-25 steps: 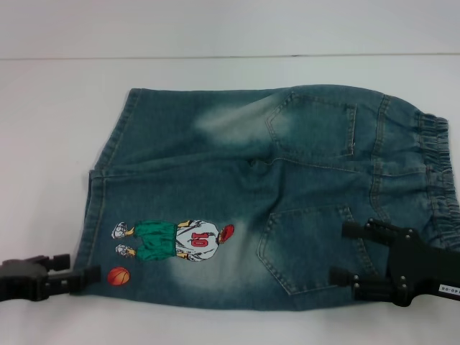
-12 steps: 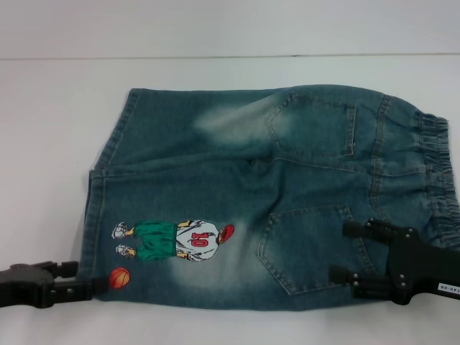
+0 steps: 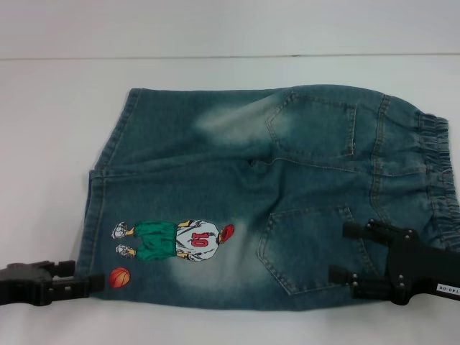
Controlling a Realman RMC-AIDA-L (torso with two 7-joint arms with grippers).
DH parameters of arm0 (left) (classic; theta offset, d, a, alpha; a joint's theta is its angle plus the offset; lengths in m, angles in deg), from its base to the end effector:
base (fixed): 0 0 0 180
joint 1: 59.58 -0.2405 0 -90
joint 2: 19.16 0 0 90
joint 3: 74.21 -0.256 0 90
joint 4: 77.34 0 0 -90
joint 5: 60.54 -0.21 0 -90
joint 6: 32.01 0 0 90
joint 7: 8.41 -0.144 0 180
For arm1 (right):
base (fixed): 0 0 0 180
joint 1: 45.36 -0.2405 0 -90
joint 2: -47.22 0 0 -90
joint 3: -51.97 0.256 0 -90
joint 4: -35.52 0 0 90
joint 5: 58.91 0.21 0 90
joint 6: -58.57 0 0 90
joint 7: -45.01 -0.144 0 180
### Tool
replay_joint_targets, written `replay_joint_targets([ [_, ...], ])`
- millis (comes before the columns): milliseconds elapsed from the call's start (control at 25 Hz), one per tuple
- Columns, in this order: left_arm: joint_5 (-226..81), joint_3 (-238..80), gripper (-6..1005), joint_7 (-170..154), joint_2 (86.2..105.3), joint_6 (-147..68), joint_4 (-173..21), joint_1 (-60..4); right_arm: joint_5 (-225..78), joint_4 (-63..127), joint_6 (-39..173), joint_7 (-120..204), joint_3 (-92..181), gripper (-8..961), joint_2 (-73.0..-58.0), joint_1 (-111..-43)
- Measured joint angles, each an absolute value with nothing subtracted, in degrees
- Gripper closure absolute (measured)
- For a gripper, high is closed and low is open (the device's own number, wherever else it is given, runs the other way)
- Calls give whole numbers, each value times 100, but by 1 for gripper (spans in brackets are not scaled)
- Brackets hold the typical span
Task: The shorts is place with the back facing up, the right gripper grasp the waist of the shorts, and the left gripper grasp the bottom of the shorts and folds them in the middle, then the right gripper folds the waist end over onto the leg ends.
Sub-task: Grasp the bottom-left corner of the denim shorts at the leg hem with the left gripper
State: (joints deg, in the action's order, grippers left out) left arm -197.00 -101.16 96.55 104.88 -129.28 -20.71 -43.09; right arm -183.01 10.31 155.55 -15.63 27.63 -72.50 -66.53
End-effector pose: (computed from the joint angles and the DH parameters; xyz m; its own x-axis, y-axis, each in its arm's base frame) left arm -0.3432 0.2419 0.0290 0.4744 0.7995 0.3685 0.8754 -0.4725 -0.1019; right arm 0.3171 0.2426 -0.0245 0.7157 -0.3624 -0.5971 -0.5117 -0.8539 -0.0951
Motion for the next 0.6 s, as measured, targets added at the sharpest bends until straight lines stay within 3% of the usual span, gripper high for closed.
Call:
replay_joint_targets([
  [600, -19908, -10238, 66, 9798, 10493, -12768, -2064, -4281, -18301, 1038, 15533, -1572, 2763, 49, -7249, -6645],
])
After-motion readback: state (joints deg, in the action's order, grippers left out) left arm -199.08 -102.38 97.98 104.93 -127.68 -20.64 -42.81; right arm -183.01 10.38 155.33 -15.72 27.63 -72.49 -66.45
